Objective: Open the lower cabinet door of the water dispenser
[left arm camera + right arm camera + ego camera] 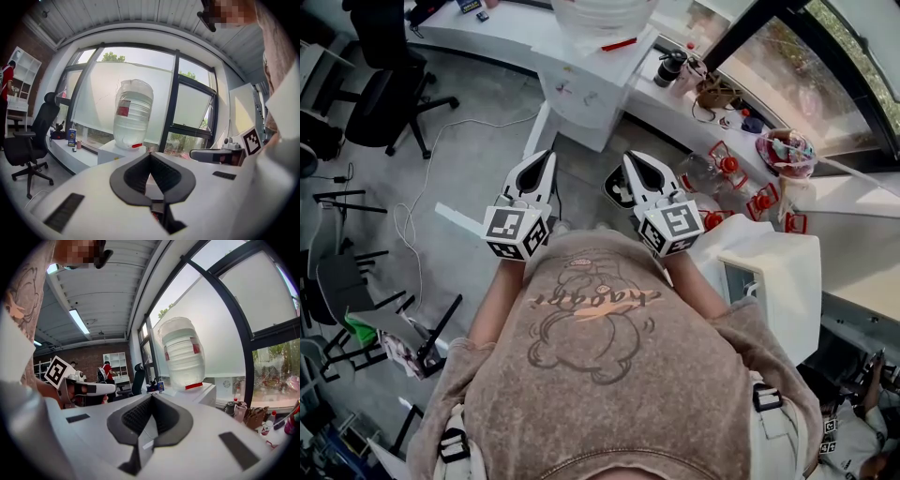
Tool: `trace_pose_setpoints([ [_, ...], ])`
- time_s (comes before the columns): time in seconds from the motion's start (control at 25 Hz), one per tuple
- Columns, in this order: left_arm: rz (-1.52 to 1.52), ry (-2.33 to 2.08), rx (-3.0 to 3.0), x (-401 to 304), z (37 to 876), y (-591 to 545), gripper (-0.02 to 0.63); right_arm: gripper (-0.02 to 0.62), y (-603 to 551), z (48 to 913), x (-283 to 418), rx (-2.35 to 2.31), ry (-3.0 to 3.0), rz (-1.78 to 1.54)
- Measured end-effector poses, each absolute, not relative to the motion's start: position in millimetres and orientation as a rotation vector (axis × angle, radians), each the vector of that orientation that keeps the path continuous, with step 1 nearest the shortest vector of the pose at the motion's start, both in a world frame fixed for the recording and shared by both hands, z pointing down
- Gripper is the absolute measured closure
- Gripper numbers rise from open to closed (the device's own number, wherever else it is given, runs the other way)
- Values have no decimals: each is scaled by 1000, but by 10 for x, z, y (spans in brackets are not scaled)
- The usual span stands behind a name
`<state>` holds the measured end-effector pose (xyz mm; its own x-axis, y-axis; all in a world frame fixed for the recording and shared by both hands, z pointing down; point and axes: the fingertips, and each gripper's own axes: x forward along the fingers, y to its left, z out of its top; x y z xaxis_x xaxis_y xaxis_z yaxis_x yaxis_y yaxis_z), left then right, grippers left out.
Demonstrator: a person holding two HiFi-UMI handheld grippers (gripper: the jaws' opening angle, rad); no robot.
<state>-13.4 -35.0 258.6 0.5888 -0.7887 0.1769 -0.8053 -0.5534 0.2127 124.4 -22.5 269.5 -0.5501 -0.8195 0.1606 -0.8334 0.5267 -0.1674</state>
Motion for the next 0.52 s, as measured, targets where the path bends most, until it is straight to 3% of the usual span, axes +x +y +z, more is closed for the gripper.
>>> trace_pose_setpoints([
  [0.52,79,-1322,2542,-164,2585,-350,594,589,-226,2674,1219,1453,-2705,300],
])
